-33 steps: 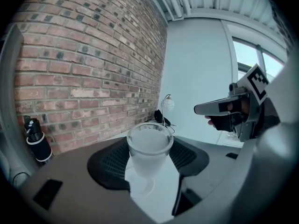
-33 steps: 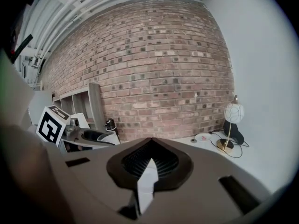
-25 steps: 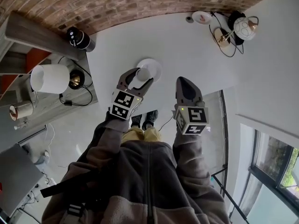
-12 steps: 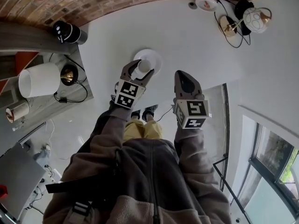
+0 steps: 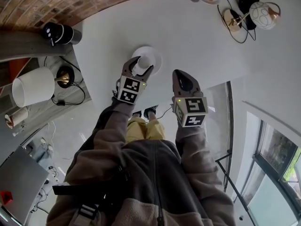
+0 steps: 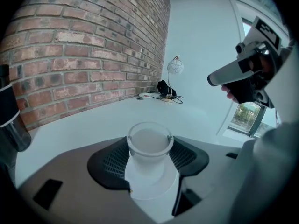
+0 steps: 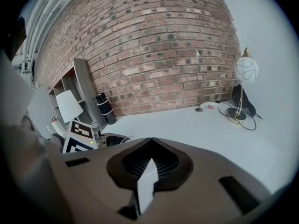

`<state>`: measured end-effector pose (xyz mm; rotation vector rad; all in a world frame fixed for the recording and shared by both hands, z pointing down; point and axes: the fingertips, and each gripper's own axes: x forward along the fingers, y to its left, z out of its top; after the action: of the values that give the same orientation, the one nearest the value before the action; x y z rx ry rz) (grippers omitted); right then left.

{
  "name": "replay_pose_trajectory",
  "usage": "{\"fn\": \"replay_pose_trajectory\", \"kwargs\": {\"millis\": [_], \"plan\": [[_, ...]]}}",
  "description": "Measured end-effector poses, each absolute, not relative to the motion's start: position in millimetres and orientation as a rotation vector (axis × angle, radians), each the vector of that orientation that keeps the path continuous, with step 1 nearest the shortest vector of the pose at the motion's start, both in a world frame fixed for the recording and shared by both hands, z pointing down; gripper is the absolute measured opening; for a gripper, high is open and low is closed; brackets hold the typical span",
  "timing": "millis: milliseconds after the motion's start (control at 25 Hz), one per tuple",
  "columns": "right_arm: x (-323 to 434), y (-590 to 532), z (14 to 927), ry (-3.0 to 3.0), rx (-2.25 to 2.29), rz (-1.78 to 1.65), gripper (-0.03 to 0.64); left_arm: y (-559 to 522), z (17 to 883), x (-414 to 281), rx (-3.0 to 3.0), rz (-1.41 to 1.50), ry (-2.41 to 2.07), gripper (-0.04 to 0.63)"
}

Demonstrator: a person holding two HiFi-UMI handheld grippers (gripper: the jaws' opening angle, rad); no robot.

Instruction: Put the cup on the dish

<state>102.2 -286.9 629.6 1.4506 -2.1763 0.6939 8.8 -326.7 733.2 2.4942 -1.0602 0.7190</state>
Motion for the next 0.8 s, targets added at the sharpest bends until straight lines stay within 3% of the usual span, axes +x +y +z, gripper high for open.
{"fn": "replay_pose_trajectory", "kwargs": {"millis": [800], "plan": [[108,-275,657,-2.148,1.458,0.787,0.000,-338,769,16,2.505,0.825,-1.062,0.268]]}}
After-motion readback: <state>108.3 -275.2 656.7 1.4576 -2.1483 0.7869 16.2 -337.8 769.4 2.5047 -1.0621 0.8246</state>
